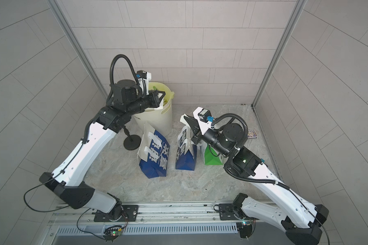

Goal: Shred takeout receipts and throw away
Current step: Place the takeout receipt in the trash bin.

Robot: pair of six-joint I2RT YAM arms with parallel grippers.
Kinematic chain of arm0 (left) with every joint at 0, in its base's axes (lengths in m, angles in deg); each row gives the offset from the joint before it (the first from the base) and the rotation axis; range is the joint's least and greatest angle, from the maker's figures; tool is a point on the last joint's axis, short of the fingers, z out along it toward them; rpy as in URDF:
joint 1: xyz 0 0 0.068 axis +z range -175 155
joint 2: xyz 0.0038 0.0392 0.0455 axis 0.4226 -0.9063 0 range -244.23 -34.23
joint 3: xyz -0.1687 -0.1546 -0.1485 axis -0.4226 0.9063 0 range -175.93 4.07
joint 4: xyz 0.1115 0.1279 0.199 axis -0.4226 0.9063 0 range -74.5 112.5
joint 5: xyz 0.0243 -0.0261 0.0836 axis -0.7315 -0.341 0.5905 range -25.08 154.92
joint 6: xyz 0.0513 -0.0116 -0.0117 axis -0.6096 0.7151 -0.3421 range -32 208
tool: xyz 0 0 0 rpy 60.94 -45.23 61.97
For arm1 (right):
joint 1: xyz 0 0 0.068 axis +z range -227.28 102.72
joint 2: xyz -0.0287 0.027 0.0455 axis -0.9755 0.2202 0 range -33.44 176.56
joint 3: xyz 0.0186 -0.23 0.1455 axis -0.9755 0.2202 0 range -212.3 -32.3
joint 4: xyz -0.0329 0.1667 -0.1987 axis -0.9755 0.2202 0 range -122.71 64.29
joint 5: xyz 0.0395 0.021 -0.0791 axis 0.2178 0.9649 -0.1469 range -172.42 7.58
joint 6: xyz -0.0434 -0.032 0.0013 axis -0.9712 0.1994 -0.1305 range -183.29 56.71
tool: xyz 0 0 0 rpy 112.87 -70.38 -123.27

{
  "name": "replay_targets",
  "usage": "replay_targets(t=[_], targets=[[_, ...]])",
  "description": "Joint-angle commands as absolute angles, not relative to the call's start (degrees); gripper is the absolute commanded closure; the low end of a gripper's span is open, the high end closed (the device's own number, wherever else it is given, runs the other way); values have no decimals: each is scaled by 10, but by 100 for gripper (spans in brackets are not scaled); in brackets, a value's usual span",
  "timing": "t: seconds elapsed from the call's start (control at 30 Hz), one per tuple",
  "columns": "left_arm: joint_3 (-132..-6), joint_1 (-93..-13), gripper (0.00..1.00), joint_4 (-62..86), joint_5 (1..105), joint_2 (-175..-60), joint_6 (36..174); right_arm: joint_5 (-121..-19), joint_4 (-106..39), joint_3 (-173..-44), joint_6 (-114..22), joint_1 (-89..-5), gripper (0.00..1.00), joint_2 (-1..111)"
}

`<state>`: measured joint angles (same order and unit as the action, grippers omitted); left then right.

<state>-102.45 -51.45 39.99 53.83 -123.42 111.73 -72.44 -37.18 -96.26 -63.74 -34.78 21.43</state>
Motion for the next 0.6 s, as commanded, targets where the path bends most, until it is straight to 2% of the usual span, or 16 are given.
replay_targets(t=[0.0, 0.1, 0.23, 0.27, 0.37, 0.4, 0.47, 0.57], targets=[[-1081, -484, 100, 382, 612, -1299, 1062, -733, -392, -963, -601, -352, 100, 210], [-1127, -466, 100, 392, 675, -1355, 1034, -731, -385, -968, -595, -355, 100, 209], [-1151, -454, 94, 388, 709, -1411, 1004, -728, -376, -971, -585, -357, 100, 210], [-1156, -452, 89, 391, 714, -1423, 1000, -728, -374, -971, -584, -357, 100, 209], [-1178, -449, 61, 409, 715, -1452, 1001, -727, -370, -969, -577, -358, 100, 209], [-1185, -448, 55, 415, 715, -1457, 1004, -728, -369, -970, -576, -358, 100, 208], [-1190, -446, 47, 416, 712, -1458, 1007, -728, -367, -970, -574, -358, 100, 208], [-1189, -445, 42, 410, 713, -1447, 1006, -728, -367, -970, -573, -359, 100, 211]])
